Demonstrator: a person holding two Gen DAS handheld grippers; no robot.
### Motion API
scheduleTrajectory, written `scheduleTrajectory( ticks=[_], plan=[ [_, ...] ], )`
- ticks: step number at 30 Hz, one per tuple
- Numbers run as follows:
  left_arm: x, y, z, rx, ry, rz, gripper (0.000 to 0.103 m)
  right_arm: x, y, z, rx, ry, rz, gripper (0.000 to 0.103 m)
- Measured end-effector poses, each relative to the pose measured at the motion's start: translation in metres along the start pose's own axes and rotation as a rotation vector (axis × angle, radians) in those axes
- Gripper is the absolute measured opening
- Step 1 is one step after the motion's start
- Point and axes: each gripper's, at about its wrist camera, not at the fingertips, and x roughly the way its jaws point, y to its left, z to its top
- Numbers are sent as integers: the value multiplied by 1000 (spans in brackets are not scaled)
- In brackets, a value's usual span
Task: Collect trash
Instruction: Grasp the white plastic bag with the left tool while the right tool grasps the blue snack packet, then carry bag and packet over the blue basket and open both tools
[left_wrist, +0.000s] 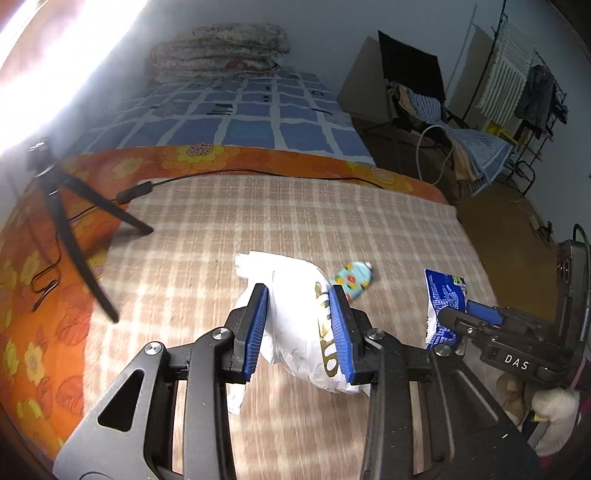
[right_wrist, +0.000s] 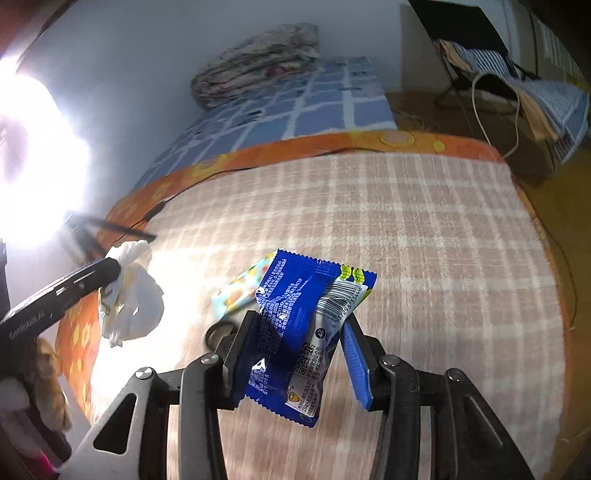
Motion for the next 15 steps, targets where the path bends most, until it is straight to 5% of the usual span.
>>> scheduleTrajectory(
  ticks=[15],
  plan=[
    [-127, -11, -74, 34, -70, -45, 34, -110, 46, -77, -135, -24, 68, 46]
  ],
)
